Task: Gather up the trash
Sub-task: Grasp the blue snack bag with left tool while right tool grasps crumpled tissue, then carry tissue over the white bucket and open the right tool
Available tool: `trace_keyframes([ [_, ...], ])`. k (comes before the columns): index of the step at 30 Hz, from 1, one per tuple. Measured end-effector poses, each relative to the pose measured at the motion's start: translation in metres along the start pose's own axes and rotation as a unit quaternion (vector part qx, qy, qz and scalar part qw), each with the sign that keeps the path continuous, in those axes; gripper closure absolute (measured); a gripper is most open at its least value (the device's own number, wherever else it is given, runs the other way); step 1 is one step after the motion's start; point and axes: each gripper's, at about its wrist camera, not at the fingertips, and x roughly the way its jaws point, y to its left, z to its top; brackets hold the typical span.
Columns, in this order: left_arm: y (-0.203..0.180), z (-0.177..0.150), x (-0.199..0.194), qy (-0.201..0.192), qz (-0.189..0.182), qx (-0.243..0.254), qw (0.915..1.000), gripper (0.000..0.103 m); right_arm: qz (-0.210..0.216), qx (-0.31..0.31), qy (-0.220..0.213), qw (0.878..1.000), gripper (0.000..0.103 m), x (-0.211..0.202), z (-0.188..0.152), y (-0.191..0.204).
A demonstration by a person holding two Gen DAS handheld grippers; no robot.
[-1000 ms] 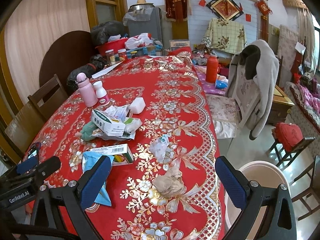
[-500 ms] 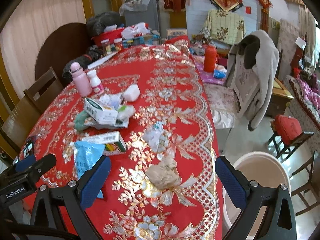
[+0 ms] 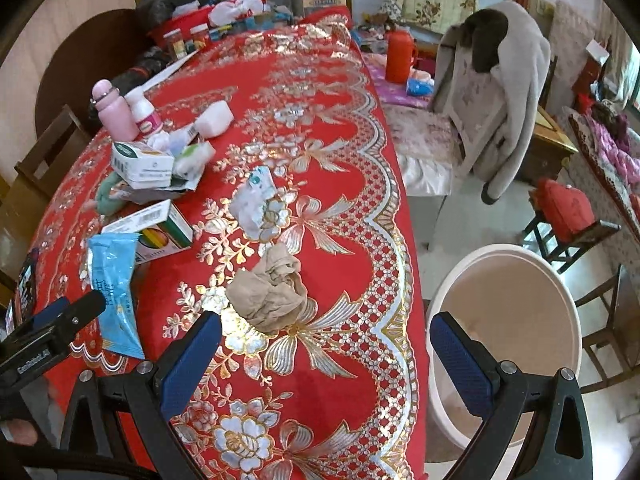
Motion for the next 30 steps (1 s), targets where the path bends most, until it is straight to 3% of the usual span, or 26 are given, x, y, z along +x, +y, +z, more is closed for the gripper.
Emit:
trace_keyframes([
  [4, -0.003, 0.003, 0.013, 0.016, -0.007, 0.011, 0.9998, 0.005, 0.013, -0.005, 0.015, 1.0, 0.0, 0.013, -0.002, 0.003],
  [8, -0.006, 0.006, 0.023, 0.036, -0.013, 0.03, 0.9988, 0.024, 0.034, 0.0, 0.023, 0.999, 0.002, 0.027, -0.002, 0.011],
  [10, -0.006, 0.006, 0.026, 0.044, -0.016, 0.037, 0.9982, 0.037, 0.038, -0.005, 0.026, 0.999, 0.008, 0.034, 0.001, 0.016],
  [14, -0.001, 0.008, 0.023, 0.049, -0.031, 0.04, 0.9975, 0.047, 0.052, -0.011, 0.039, 0.998, 0.025, 0.056, 0.007, 0.026],
  [16, 0.003, 0.009, 0.018, 0.05, -0.039, 0.042, 0.9971, 0.049, 0.062, -0.007, 0.048, 0.997, 0.051, 0.065, 0.007, 0.029],
  [21, 0.005, 0.015, -0.002, 0.05, -0.068, 0.052, 0.9951, 0.051, 0.077, 0.015, 0.033, 0.996, 0.07, 0.061, 0.006, 0.028],
  [30, -0.056, 0.023, -0.021, 0.037, -0.105, 0.133, 0.9849, 0.051, 0.068, 0.068, -0.006, 0.995, 0.071, 0.02, 0.008, -0.008],
])
